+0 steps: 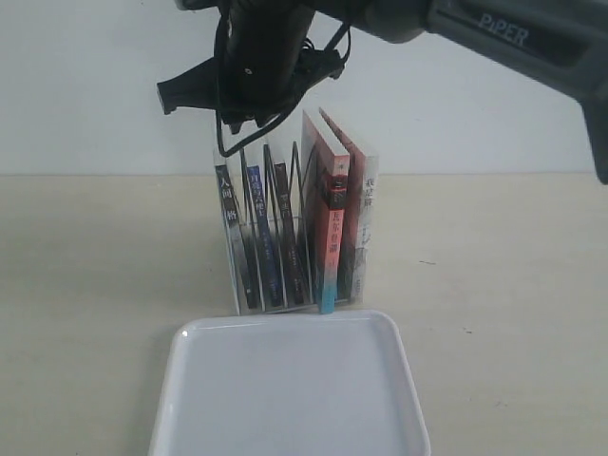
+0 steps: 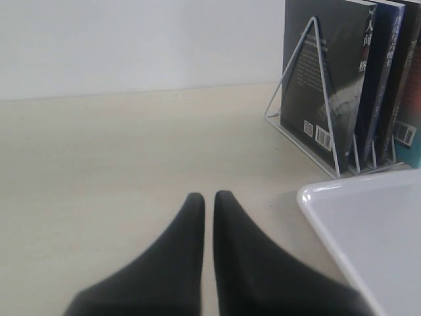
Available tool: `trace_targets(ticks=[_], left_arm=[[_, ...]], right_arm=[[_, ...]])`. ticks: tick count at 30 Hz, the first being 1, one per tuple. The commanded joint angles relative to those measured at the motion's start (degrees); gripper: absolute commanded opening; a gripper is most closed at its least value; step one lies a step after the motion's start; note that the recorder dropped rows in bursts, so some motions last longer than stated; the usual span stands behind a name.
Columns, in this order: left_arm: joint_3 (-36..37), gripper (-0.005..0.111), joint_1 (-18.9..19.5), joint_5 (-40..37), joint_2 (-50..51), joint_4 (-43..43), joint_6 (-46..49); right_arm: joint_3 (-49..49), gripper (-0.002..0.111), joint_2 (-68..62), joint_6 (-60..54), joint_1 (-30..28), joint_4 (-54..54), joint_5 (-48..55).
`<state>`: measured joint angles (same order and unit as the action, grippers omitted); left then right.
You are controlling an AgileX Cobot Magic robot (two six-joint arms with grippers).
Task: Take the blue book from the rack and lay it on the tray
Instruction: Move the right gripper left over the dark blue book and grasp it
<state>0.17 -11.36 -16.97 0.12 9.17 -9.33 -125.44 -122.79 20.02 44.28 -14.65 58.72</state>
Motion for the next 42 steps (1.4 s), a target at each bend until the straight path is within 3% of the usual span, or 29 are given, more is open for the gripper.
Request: trace_targets(ticks=[1,42], left_arm=[[-0.2,0.004,0.2,0.2,-0.1,-0.2,0.2],[-0.2,0.004,0.2,0.2,-0.1,-0.2,0.2]], right_arm=[[-0.4,0.028,-1.0,-0.6,-0.2,0.3,-0.7],[-0.4,0.028,-5.8,0.4,-0.3,-1.5,-0.4]])
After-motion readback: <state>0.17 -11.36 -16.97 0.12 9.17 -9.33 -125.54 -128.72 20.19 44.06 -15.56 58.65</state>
